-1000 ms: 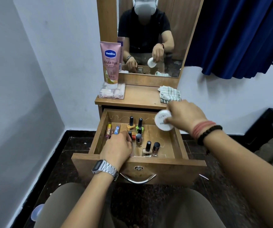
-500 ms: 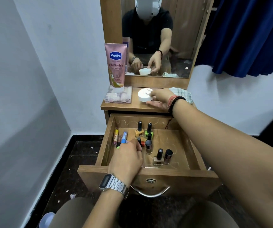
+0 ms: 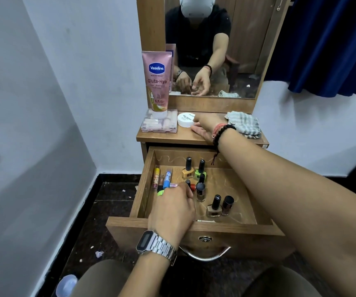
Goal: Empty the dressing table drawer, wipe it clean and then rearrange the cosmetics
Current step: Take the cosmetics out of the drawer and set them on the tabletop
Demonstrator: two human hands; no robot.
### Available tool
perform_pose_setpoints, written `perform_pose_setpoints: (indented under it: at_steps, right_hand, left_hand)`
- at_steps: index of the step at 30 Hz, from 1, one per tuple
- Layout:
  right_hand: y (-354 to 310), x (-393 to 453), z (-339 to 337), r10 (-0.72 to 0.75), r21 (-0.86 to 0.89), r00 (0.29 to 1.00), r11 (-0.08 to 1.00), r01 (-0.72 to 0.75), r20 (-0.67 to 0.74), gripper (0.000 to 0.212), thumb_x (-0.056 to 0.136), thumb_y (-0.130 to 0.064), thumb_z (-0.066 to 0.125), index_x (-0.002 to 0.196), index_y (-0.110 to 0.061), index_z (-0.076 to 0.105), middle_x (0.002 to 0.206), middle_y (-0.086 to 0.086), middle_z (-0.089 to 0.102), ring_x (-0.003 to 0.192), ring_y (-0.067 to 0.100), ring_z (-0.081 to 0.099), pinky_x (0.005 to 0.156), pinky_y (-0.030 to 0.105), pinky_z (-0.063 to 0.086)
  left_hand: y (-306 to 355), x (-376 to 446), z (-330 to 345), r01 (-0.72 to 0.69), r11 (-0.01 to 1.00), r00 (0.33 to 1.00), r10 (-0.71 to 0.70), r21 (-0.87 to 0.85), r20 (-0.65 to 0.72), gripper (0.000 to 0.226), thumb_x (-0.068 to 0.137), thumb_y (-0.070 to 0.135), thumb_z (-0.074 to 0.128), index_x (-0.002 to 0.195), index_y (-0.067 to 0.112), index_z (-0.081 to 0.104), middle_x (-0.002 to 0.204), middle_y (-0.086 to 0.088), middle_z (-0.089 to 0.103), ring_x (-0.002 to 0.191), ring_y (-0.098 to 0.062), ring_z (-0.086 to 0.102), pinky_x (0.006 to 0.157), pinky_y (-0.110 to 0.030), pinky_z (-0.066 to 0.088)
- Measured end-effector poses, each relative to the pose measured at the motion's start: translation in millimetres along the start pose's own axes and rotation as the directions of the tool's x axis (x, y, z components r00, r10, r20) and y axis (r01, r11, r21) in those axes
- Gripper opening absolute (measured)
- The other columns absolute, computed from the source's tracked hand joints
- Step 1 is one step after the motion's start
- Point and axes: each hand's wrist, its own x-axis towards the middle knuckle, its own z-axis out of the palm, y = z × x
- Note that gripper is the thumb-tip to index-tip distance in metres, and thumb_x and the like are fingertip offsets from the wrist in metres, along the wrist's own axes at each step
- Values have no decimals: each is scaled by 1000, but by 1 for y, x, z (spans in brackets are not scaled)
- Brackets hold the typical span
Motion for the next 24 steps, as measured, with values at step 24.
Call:
perform_pose_setpoints:
  at_steps: [24]
  right_hand:
    - [1,13,12,-95,-105,995,990,98,35,44,93,3,49,137,1,43,122,16,56,111,25,62,80,27,56]
  left_hand:
    - [2,-1,-3,5,1000,1000,-4,-26,29,13,94,22,46,98,29,56,72,5,64,64,-9,63,59,-25,53]
